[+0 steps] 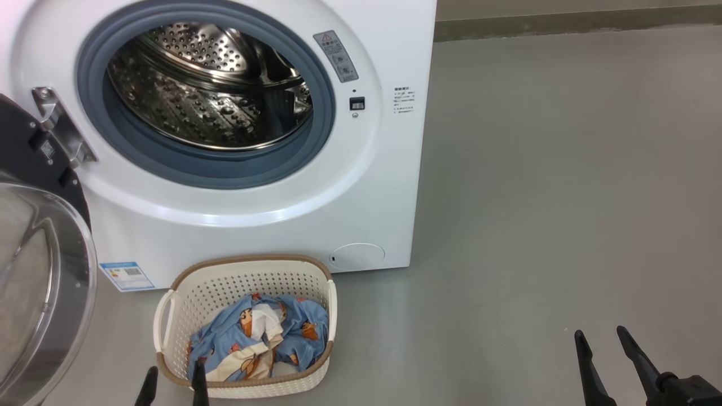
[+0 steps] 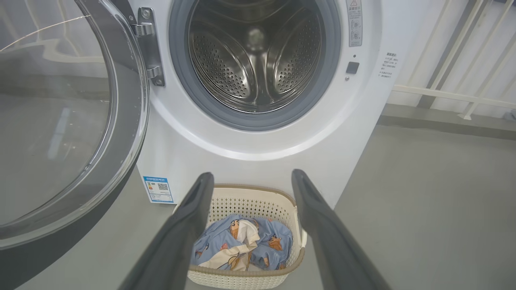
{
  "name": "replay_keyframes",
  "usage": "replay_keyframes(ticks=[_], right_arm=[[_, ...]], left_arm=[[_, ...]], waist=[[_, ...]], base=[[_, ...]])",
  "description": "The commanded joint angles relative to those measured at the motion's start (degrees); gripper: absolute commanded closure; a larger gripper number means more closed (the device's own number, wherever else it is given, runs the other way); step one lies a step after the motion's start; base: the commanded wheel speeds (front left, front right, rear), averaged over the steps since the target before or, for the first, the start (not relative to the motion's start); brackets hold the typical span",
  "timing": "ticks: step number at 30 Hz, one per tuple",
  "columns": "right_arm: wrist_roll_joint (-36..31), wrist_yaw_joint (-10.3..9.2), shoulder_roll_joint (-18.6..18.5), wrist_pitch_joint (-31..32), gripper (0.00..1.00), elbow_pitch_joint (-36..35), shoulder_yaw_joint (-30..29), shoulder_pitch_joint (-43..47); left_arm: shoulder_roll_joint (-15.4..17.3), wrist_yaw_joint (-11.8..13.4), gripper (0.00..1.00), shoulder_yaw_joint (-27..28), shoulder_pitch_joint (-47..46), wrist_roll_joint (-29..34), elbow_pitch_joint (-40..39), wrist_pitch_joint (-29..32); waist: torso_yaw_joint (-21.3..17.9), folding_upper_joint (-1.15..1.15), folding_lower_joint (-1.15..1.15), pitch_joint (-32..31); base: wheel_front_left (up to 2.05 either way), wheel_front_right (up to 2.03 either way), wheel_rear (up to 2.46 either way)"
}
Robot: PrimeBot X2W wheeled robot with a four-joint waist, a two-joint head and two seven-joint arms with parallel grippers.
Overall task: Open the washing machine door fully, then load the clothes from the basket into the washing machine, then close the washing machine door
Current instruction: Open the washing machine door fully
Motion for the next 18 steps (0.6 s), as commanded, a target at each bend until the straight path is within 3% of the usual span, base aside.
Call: replay_keyframes(ticks=[1,18], right_arm=[[-0.6,0.09,-0.5,-0.7,0.0,-1.3,1.2,-0.3],[0.0,0.09,-0.4,-0.7,0.0,-0.6,2.0,-0.5]], left_arm=[[0.1,0.4,0.0,2.3,-0.9,0.3,-1.7,-0.5],[0.1,0.1,0.0,4.5,-1.3,0.7,0.3,-0.5]], waist=[[0.2,0.0,0.0,0.0],[0.7,0.0,0.0,0.0]], base=[[0.0,0.0,0.0],[0.0,0.0,0.0]])
